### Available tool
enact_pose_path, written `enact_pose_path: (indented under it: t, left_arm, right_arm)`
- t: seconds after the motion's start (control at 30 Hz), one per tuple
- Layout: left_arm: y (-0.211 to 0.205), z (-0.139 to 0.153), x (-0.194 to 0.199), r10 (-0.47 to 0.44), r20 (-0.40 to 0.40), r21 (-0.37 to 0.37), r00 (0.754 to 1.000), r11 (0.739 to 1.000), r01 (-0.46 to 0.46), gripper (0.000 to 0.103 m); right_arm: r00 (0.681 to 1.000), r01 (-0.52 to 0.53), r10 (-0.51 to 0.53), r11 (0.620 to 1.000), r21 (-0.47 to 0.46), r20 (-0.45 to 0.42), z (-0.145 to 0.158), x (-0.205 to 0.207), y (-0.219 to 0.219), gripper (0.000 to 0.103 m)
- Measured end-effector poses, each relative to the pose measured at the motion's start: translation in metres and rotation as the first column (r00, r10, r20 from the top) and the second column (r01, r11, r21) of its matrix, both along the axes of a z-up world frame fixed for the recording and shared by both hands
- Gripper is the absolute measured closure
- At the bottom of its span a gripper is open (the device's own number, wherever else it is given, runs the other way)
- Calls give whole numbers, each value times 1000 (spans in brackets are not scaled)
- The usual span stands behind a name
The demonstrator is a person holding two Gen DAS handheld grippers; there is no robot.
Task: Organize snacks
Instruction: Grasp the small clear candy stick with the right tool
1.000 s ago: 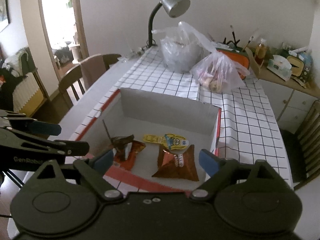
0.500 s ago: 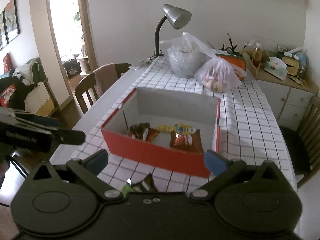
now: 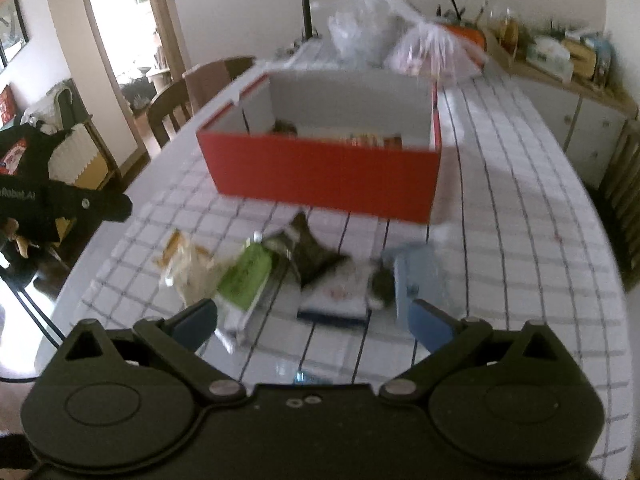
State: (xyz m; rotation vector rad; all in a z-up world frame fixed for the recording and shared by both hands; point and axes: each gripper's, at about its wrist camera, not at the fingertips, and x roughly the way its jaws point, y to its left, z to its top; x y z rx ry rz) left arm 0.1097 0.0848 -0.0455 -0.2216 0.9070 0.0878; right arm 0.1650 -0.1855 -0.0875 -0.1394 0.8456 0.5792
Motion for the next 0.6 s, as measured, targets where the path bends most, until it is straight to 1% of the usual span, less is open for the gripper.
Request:
enact_pose_path:
  t: [0.17,0.3,0.4,0.47,0.53,0.6]
  left_arm:
    - [0,-19,-8,9,-52,-4,999,1000,-9,2]
    - [-1,-33,-10,20,-89,-10,996,1000,-21,2]
    - [-3,-38,-12,20,-100,-12,995,1000,-22,2]
    - [-4,-40,-11,25,-108,-7,994,1000,-26,2]
    - [-3,-42,-9,38,-117,-9,992,999,-40,2]
    - [-2,-44,-7,52,-123,-14,991,998,-55,2]
  right_arm:
    - [999,-7,4,999,-51,-50,-29,-9,-4,7]
    - [997,-43,36,993,-114,-62,-47,-13,0,13]
    - [995,-79,68,987,-143,-77,-55,-10,5,26]
    - [993,-100,88,981,-165,-80,-60,-8,9,30]
    - [991,-119,106,975,-185,-78,-63,-4,12,37]
    - [989,-136,123,969,-204,-79,-67,0,15,51]
